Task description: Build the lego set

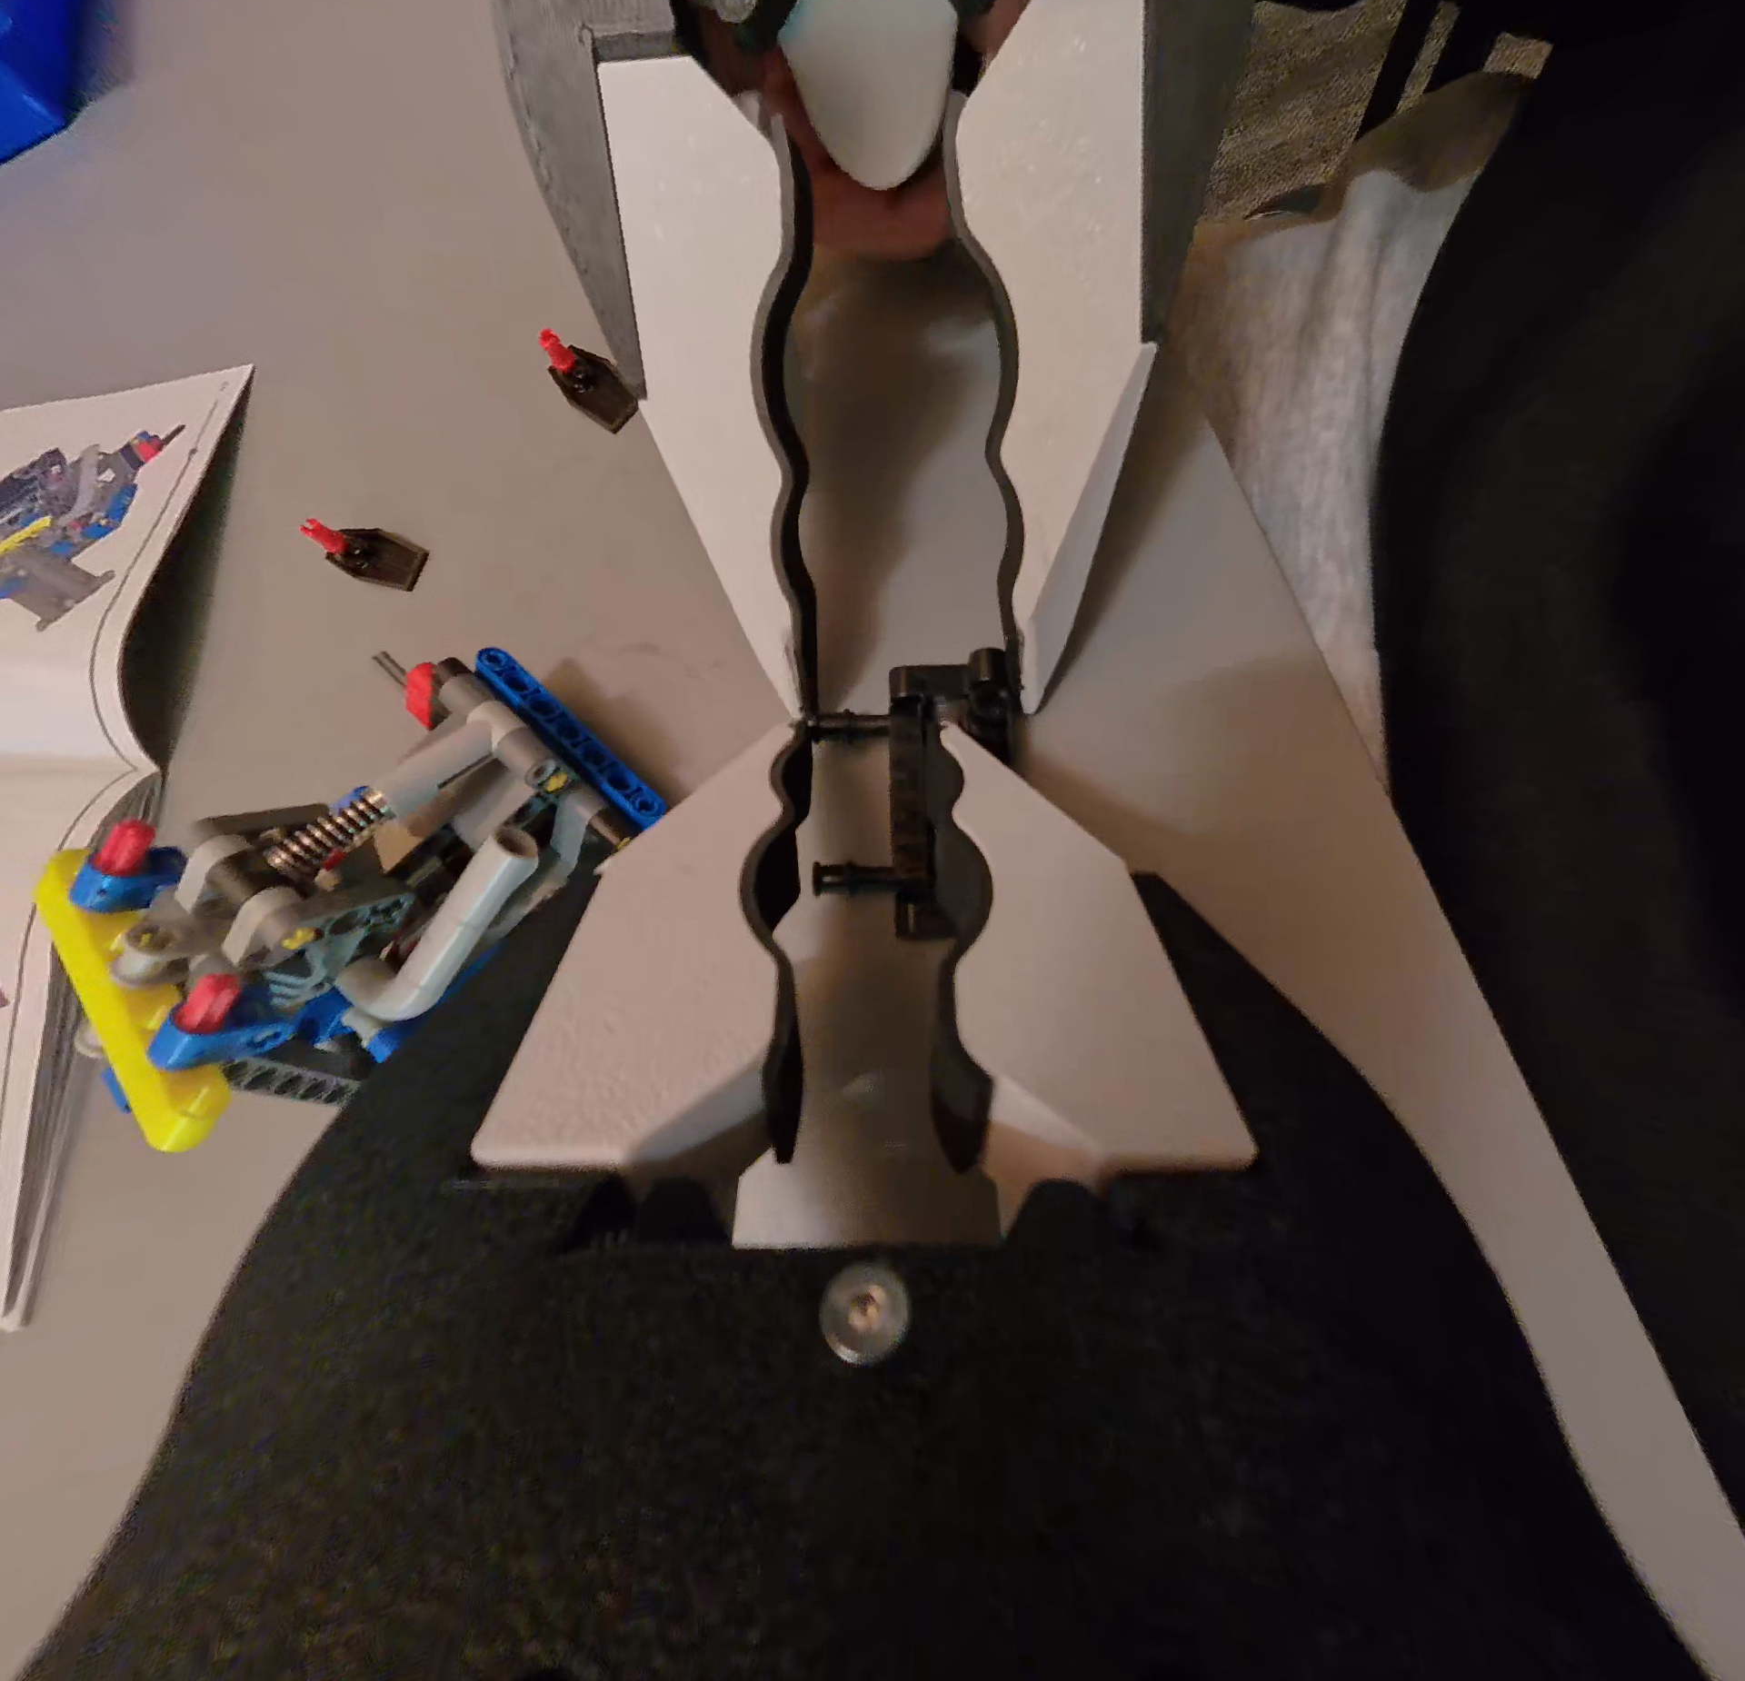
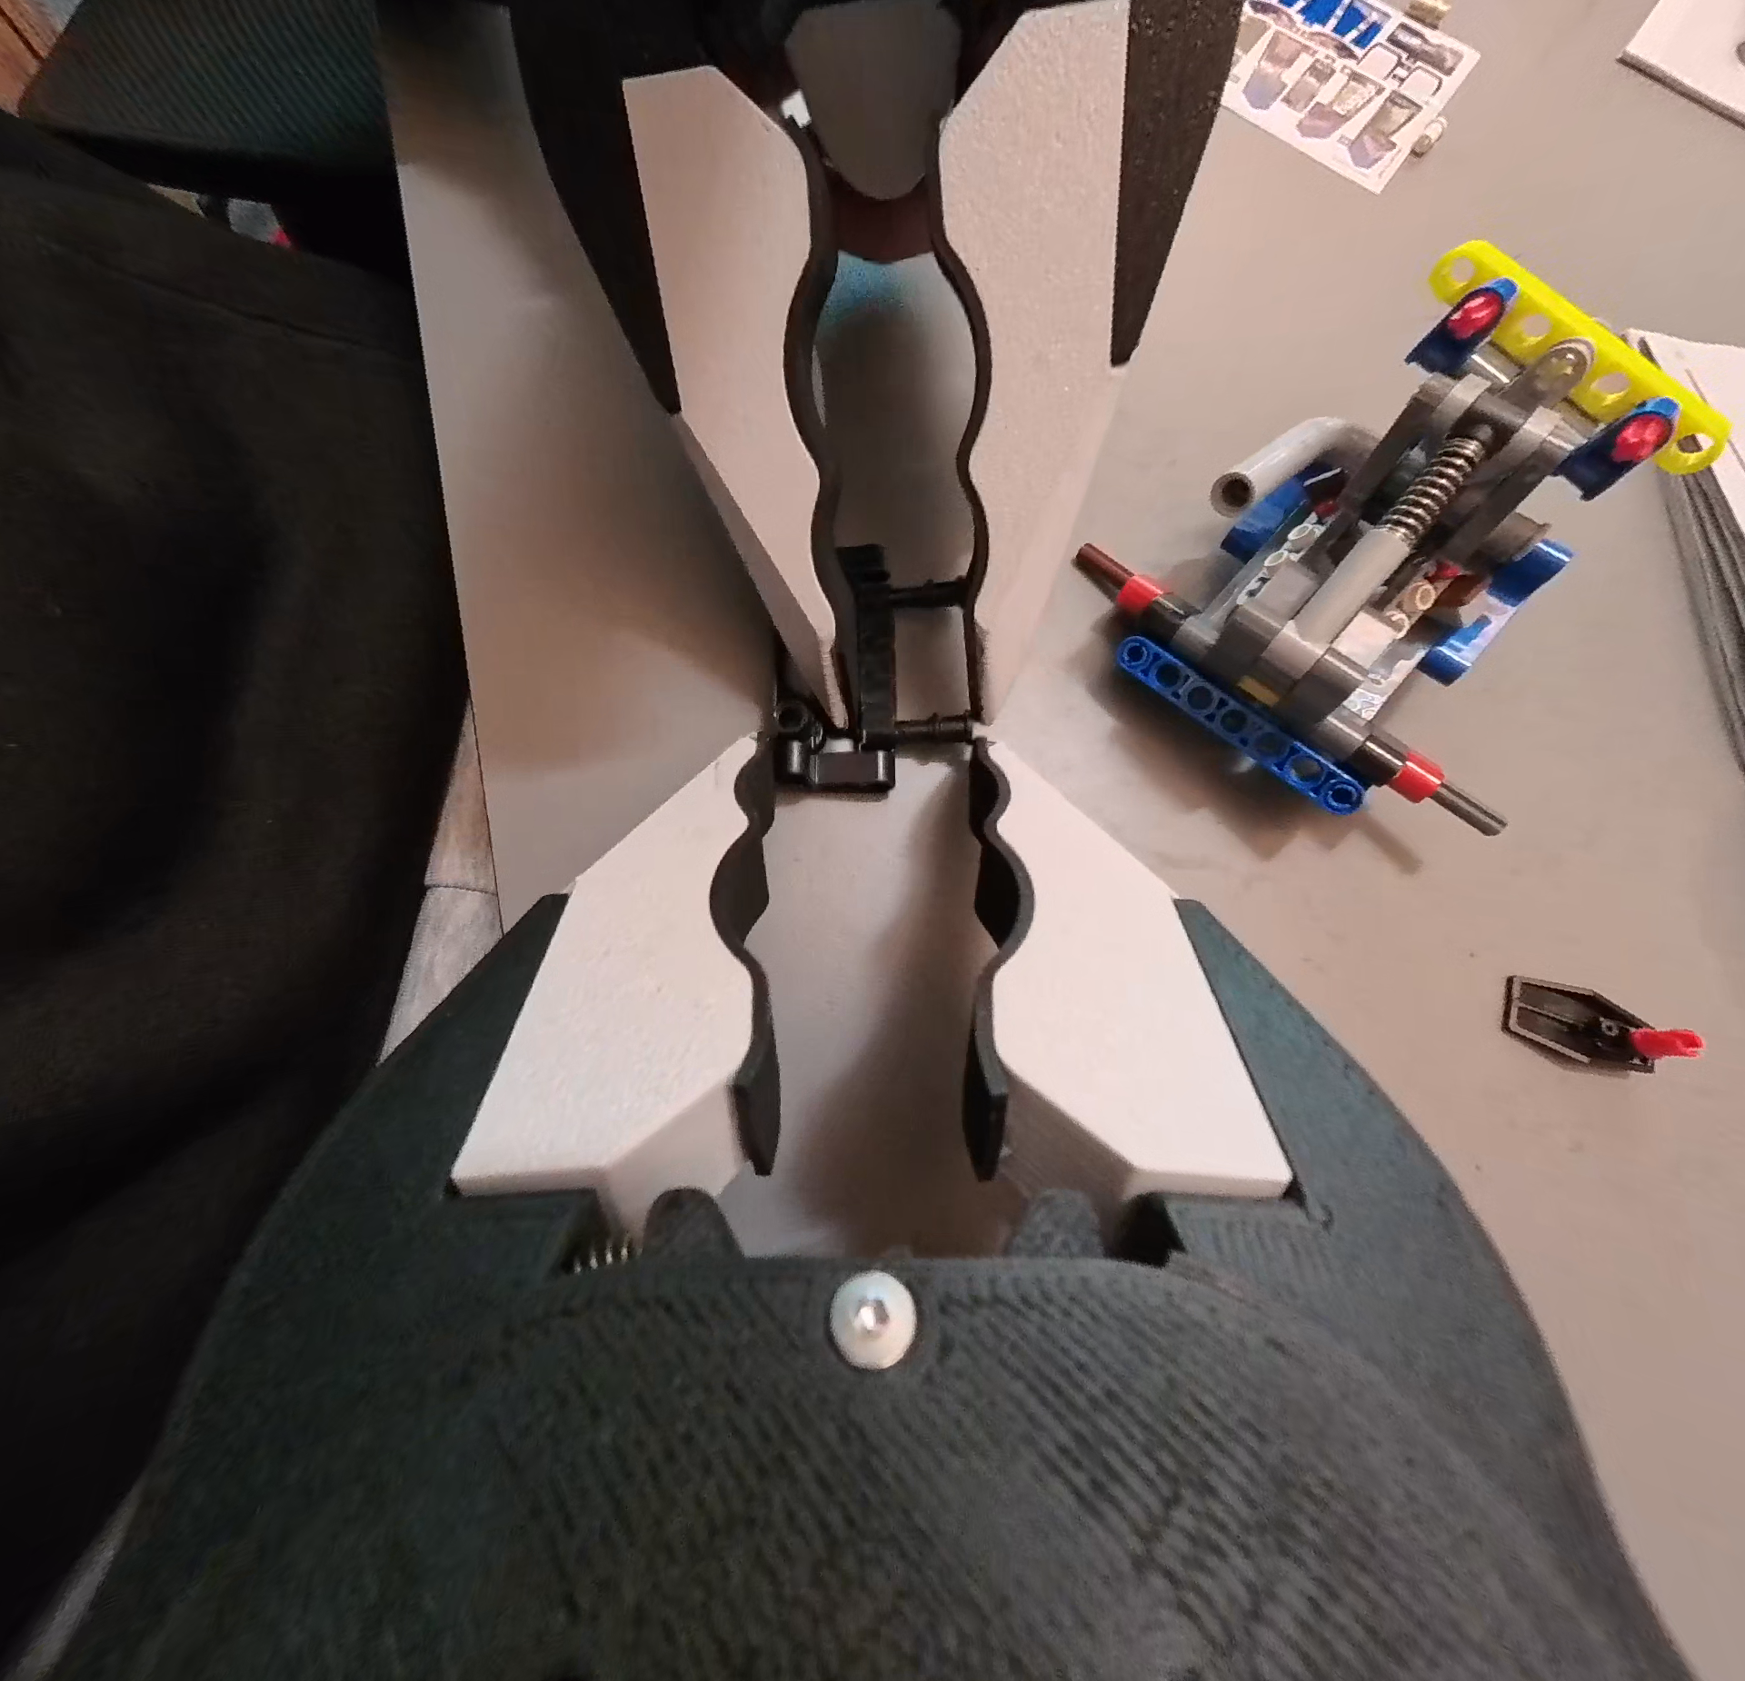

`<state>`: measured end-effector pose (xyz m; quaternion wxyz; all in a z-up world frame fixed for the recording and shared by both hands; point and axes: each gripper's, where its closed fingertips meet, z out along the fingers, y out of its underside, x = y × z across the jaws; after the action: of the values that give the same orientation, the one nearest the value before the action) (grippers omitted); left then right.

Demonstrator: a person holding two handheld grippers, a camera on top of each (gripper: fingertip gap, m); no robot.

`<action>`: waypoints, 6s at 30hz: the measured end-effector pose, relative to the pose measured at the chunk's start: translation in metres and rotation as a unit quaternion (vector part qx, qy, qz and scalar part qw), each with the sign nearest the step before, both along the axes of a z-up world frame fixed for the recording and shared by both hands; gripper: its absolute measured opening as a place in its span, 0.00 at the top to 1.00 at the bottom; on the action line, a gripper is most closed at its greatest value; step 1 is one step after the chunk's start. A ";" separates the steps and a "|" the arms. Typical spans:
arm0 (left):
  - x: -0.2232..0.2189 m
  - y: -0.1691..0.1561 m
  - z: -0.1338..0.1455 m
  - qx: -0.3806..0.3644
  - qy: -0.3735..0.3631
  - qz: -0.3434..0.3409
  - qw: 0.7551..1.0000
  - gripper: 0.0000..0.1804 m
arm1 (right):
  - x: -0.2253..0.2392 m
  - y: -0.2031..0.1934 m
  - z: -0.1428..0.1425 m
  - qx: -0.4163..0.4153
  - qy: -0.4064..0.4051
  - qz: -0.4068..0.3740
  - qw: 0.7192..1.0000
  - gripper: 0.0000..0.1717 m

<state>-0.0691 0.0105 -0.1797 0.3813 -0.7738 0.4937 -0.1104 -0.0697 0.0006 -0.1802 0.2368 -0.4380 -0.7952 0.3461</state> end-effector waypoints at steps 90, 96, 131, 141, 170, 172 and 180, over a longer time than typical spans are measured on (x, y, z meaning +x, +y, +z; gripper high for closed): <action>-0.001 -0.006 -0.002 -0.072 -0.028 -0.043 0.996 0.89 | 0.000 -0.005 -0.001 -0.048 -0.031 0.016 0.998 0.77; -0.002 -0.008 -0.002 -0.065 -0.018 -0.044 0.997 0.89 | -0.001 -0.006 -0.001 -0.041 -0.028 0.014 0.999 0.77; -0.003 -0.012 -0.003 -0.041 -0.048 -0.068 0.996 0.98 | 0.007 0.014 0.003 -0.055 -0.027 0.045 0.997 0.70; -0.002 -0.013 -0.003 -0.029 -0.040 -0.080 0.996 0.98 | -0.003 0.008 0.000 -0.045 -0.033 0.078 0.995 0.79; -0.006 -0.010 -0.003 -0.028 -0.039 -0.066 0.997 0.97 | -0.007 -0.004 -0.001 -0.010 -0.009 0.067 0.998 0.76; -0.009 -0.008 -0.003 -0.025 -0.035 -0.059 0.997 0.98 | -0.009 0.000 -0.001 -0.003 -0.003 0.051 0.999 0.76; -0.010 -0.008 -0.003 -0.025 -0.038 -0.057 0.997 0.97 | -0.009 0.001 0.000 -0.004 -0.003 0.044 0.999 0.76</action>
<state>-0.0787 0.0025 -0.1824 0.3736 -0.7491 0.5188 -0.1735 -0.0787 0.0014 -0.1807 0.2168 -0.4043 -0.8132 0.3582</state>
